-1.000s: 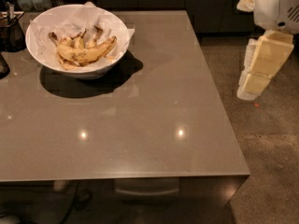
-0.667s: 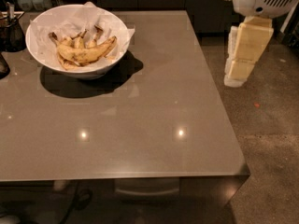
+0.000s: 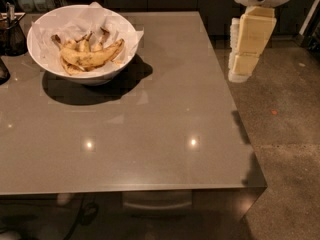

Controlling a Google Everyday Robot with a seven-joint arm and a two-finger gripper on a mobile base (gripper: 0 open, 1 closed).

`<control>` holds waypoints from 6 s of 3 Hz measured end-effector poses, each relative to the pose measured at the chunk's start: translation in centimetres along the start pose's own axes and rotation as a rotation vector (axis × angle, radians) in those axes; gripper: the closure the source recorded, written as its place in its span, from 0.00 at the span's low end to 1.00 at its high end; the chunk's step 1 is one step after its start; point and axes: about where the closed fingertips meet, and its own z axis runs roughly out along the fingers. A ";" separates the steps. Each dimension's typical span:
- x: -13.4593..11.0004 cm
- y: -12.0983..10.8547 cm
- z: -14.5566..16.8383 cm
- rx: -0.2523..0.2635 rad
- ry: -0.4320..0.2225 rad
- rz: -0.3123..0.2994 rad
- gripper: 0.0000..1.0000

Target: Pick banana from white bowl

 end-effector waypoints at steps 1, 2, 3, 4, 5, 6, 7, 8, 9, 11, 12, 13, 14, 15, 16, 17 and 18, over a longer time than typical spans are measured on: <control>-0.3 -0.5 -0.1 0.016 -0.027 0.005 0.00; -1.2 -3.1 1.1 -0.004 -0.021 -0.029 0.00; -3.8 -6.6 2.5 -0.016 -0.012 -0.114 0.00; -7.2 -9.4 4.3 -0.016 -0.028 -0.215 0.00; -8.2 -10.1 4.3 0.018 -0.054 -0.217 0.00; -9.6 -11.3 6.2 0.002 -0.088 -0.234 0.00; -10.7 -12.6 9.5 -0.050 -0.122 -0.241 0.00; -11.7 -13.2 12.6 -0.100 -0.144 -0.247 0.00; -12.9 -13.5 14.8 -0.136 -0.166 -0.260 0.02; -14.9 -15.2 16.7 -0.130 -0.188 -0.305 0.08; -16.6 -15.9 17.5 -0.122 -0.188 -0.356 0.12; -18.0 -16.3 18.4 -0.122 -0.185 -0.394 0.12; -18.9 -16.1 19.8 -0.143 -0.179 -0.408 0.12; -19.8 -15.8 21.0 -0.168 -0.177 -0.410 0.23; -20.8 -15.7 21.8 -0.179 -0.171 -0.412 0.24; -21.7 -15.7 22.6 -0.189 -0.165 -0.409 0.22; -22.3 -15.6 23.4 -0.201 -0.158 -0.405 0.34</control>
Offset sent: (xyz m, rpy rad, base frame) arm 0.0701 0.0405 0.0112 -0.0331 0.0537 0.1095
